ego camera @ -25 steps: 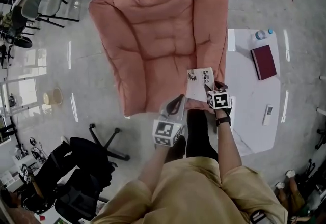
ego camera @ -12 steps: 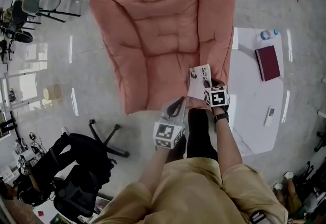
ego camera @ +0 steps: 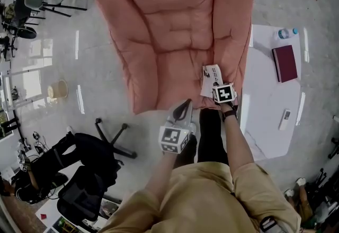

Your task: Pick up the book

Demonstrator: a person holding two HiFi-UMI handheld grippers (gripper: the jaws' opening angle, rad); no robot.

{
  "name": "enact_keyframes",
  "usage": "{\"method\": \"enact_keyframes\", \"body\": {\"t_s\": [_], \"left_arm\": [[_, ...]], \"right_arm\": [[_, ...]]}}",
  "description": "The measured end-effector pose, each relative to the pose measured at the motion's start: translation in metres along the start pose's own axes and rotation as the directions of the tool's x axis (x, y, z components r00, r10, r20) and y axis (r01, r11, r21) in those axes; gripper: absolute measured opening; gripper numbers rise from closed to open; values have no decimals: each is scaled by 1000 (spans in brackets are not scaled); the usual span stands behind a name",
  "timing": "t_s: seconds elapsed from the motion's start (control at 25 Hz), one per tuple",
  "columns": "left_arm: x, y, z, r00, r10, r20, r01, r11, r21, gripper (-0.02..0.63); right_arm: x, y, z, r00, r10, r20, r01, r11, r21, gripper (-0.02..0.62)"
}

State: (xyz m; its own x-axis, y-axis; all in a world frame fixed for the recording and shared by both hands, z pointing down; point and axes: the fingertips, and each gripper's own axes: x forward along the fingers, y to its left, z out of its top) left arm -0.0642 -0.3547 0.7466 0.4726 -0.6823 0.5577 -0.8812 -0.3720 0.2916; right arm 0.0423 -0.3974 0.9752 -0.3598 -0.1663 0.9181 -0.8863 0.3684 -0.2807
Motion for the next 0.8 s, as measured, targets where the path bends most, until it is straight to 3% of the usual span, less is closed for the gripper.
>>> {"method": "enact_keyframes", "body": {"t_s": [0.32, 0.52, 0.64, 0.8], "left_arm": [[-15, 3, 14, 999, 13, 50, -12, 1000, -12, -2], [-49, -2, 35, 996, 23, 91, -24, 1000, 12, -2], [-69, -7, 44, 994, 27, 105, -27, 1000, 5, -2], [-84, -14, 72, 984, 17, 176, -19, 1000, 8, -2]], "right_arm": [[-44, 14, 1, 992, 21, 124, -42, 984, 171, 52], [-110, 49, -3, 972, -21, 232, -9, 992, 129, 51], [-163, 71, 2, 948, -29, 317, 11, 998, 57, 51], [-239, 87, 30, 882, -50, 468, 45, 999, 20, 51]]}}
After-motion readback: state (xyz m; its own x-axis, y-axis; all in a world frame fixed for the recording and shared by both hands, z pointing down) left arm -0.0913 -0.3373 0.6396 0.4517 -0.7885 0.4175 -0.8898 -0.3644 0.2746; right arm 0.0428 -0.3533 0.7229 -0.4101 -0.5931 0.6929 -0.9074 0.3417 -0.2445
